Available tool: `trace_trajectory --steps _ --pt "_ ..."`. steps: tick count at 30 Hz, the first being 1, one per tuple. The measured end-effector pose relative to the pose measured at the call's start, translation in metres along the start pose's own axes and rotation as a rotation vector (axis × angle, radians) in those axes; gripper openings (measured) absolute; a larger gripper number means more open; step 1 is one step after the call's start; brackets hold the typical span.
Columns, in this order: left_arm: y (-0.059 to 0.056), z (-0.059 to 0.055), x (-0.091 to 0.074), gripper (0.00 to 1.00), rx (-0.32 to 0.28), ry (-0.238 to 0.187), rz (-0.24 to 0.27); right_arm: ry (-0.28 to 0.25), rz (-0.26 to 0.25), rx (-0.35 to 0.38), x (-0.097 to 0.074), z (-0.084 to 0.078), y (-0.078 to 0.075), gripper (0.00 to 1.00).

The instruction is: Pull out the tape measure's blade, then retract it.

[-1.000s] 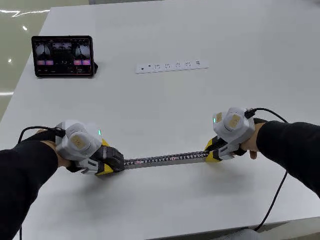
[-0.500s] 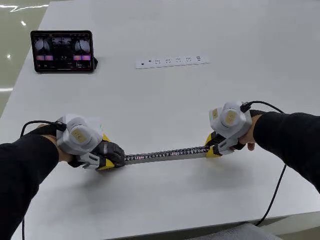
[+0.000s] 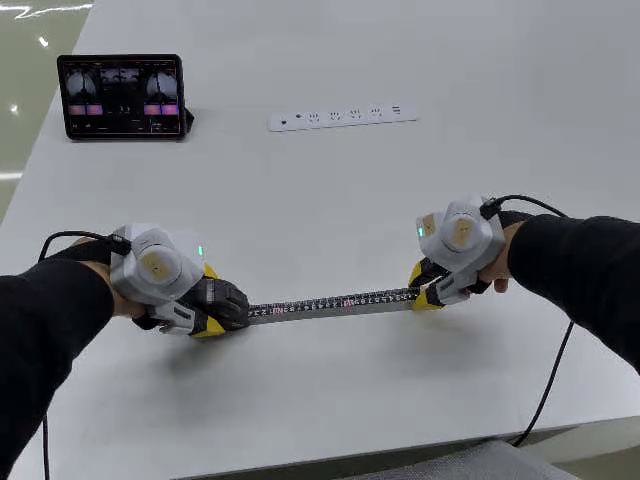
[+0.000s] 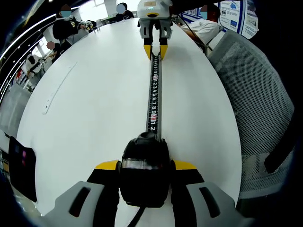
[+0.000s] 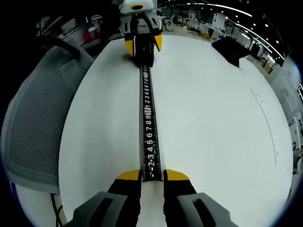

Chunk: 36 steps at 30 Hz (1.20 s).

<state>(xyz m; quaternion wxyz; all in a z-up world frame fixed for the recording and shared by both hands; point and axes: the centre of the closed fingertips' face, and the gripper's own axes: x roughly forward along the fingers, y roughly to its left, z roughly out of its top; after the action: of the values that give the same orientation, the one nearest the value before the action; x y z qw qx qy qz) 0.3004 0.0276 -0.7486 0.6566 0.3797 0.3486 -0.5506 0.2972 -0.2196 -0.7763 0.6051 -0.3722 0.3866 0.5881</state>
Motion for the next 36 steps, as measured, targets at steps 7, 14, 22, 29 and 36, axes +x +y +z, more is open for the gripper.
trace_trajectory --steps 7,14,22,29,36 --pt "-0.003 0.002 -0.007 0.41 0.020 -0.002 -0.001 0.006 -0.013 -0.038 -0.010 0.009 -0.003 0.21" --pt "-0.001 0.002 -0.011 0.47 -0.014 -0.022 0.003 0.012 -0.010 -0.044 -0.014 0.011 -0.001 0.26" --pt "-0.002 0.005 -0.022 0.55 -0.033 -0.051 0.015 0.005 -0.014 -0.006 -0.020 0.012 0.004 0.37" --pt "-0.005 0.005 -0.027 0.62 -0.072 -0.071 0.018 0.001 -0.029 0.027 -0.025 0.010 0.009 0.44" --pt "-0.004 0.007 -0.031 0.67 -0.106 -0.094 0.036 -0.030 -0.063 0.095 -0.035 0.008 0.009 0.51"
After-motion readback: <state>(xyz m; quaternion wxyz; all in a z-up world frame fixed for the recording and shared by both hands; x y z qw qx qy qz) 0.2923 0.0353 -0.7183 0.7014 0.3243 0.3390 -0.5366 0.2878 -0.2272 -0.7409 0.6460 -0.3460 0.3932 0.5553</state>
